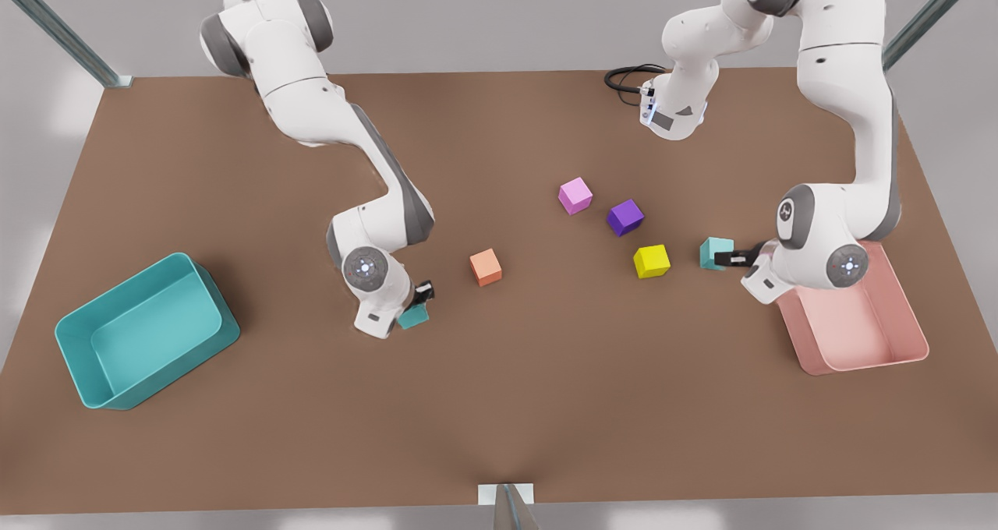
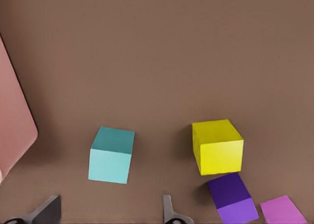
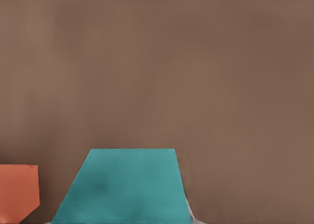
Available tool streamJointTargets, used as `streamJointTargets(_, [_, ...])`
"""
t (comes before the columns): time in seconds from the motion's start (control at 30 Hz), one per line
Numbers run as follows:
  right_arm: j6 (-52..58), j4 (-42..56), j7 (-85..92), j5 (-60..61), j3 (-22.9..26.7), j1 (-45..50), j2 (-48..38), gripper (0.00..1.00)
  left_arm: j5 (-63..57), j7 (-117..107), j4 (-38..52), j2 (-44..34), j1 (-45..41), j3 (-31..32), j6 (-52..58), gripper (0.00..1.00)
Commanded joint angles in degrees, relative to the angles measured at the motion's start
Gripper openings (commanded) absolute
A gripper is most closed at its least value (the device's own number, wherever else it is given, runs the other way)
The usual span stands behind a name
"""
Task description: Stack the two blue cubes on top of each other
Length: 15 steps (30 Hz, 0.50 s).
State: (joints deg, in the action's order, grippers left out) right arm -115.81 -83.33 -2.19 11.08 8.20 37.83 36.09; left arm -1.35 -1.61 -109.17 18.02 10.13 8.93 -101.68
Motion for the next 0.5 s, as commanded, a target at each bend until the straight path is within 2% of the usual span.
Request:
streamJointTargets(0.0, [3.49, 4.66, -37.69, 2.63, -0.02, 6.55, 2.32, 0.53, -0.06, -1.46, -3.67, -0.09, -1.34, -3.30, -8.34, 1.00])
streamJointTargets(0.07, [1.56, 10.82, -52.65, 2.54, 0.06, 11.39, 7.68, 0.53, -0.32, 0.47, -7.99, -0.27, -1.26, -4.27, -15.38, 1.00])
streamJointTargets(0.2, [-7.14, 16.18, -59.33, 2.72, -0.02, 13.32, 13.22, 0.53, -0.32, 16.63, -14.32, -0.35, -1.17, -4.27, -21.63, 1.00])
streamJointTargets(0.3, [-12.95, 16.18, -64.34, 2.72, -0.11, 15.79, 14.54, 0.53, -1.46, 19.19, -16.34, -0.35, -1.43, -4.27, -22.50, 1.00])
streamJointTargets(0.47, [-16.02, 16.10, -64.26, 2.72, -1.08, 16.14, 18.23, 0.54, -1.64, 20.77, -19.68, 0.00, -1.35, -4.27, -26.37, 1.00])
